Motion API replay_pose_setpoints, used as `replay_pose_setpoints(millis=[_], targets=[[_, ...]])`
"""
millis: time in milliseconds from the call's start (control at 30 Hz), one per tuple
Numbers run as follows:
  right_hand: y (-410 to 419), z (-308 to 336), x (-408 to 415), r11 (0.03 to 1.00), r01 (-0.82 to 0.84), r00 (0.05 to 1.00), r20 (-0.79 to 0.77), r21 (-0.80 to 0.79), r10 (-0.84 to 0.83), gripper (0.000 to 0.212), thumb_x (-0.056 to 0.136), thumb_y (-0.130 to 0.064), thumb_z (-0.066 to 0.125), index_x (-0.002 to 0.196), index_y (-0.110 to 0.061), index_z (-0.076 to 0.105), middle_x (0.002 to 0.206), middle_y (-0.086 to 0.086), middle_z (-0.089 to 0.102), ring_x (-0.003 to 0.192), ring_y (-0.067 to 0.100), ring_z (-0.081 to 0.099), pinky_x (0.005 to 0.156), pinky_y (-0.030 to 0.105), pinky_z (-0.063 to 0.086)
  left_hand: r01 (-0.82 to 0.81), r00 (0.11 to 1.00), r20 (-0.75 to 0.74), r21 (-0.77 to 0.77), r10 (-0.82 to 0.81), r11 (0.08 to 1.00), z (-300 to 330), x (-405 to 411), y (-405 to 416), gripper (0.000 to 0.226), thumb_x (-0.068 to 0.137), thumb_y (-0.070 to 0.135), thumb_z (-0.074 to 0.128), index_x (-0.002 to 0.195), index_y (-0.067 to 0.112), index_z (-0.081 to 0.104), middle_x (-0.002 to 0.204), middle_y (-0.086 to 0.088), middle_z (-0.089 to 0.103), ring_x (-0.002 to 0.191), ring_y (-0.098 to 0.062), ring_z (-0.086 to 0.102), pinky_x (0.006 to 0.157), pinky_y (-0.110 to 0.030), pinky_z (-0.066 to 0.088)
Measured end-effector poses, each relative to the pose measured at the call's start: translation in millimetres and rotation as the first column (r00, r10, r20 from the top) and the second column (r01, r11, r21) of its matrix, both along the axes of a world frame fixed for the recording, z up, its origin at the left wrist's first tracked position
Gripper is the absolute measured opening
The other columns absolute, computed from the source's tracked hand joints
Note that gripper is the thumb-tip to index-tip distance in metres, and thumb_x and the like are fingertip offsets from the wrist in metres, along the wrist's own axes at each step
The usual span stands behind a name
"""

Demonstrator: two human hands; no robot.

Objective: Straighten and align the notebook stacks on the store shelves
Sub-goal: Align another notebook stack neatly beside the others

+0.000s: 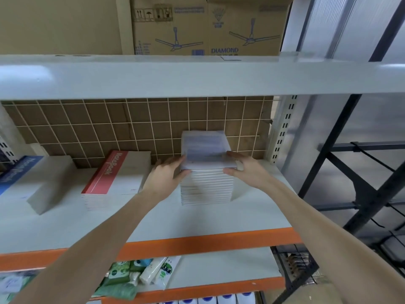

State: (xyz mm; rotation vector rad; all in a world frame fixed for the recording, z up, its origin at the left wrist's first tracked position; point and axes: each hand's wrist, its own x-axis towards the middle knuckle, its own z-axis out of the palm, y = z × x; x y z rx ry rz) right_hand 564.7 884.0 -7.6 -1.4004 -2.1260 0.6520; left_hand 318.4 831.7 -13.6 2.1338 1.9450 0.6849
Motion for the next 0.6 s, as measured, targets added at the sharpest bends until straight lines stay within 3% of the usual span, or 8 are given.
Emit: replay_pose_setpoints(millis=[100, 267, 400, 500, 533, 600], targets=[[3, -1, 2, 1.000, -0.001, 1.000, 0.006, -0.010, 0.001, 0.064, 0.087, -0.031, 0.067, 0.142, -0.014, 0.040, 0.144, 0.002, 0.045, 0.132, 0.017, 0.042, 0.086, 0.007, 0.027, 0.005, 0.997, 0.076, -0.008, -0.005, 1.000, 1, 2, -2, 0.053, 0.095, 0.040, 0.047, 0.145, 0.026, 0.034, 0.132, -0.010, 0.055, 0.113, -0.032, 0.056, 0.108, -0.047, 0.032], [7, -2, 4, 0.999, -0.040, 0.999, 0.010, -0.029, 0.041, 0.063, 0.089, -0.027, 0.065, 0.144, -0.011, 0.038, 0.146, 0.003, 0.042, 0.135, 0.017, 0.038, 0.090, 0.005, 0.023, -0.019, 0.996, 0.089, 0.004, 0.019, 1.000, 2, 8, -5, 0.053, 0.096, 0.040, 0.047, 0.145, 0.026, 0.033, 0.108, -0.014, 0.067, 0.089, -0.028, 0.063, 0.100, -0.048, 0.038], [8, -4, 13, 0.998, -0.060, 0.998, 0.023, -0.029, 0.061, 0.062, 0.090, -0.029, 0.063, 0.144, -0.014, 0.037, 0.146, 0.000, 0.042, 0.135, 0.016, 0.037, 0.093, 0.007, 0.023, -0.039, 0.998, 0.053, 0.099, 0.034, 0.994, -3, 7, -12, 0.052, 0.095, 0.039, 0.048, 0.143, 0.020, 0.039, 0.116, -0.011, 0.064, 0.103, -0.030, 0.060, 0.101, -0.045, 0.040], [9, -6, 17, 0.999, -0.031, 0.999, -0.014, -0.022, 0.030, 0.063, 0.088, -0.030, 0.065, 0.143, -0.015, 0.040, 0.144, -0.001, 0.045, 0.134, 0.014, 0.039, 0.095, 0.008, 0.024, -0.058, 0.991, 0.126, 0.151, 0.039, 0.987, -7, 7, -14, 0.048, 0.092, 0.036, 0.053, 0.136, 0.017, 0.049, 0.124, -0.009, 0.062, 0.113, -0.028, 0.057, 0.103, -0.047, 0.039], [9, -7, 18, 0.999, -0.028, 0.999, -0.025, -0.028, 0.027, 0.063, 0.087, -0.030, 0.066, 0.143, -0.015, 0.040, 0.144, -0.001, 0.045, 0.134, 0.014, 0.039, 0.097, 0.011, 0.025, -0.067, 0.986, 0.160, 0.161, 0.041, 0.985, -9, 8, -15, 0.047, 0.092, 0.035, 0.055, 0.135, 0.016, 0.051, 0.127, -0.008, 0.060, 0.114, -0.026, 0.057, 0.103, -0.042, 0.041], [10, -8, 17, 0.999, -0.036, 0.999, -0.026, -0.032, 0.035, 0.063, 0.088, -0.030, 0.065, 0.143, -0.014, 0.040, 0.146, 0.000, 0.043, 0.135, 0.014, 0.038, 0.101, 0.013, 0.024, -0.100, 0.977, 0.203, 0.177, 0.063, 0.979, -11, 10, -15, 0.046, 0.091, 0.035, 0.055, 0.134, 0.018, 0.051, 0.127, -0.005, 0.061, 0.106, -0.020, 0.060, 0.086, -0.011, 0.044]])
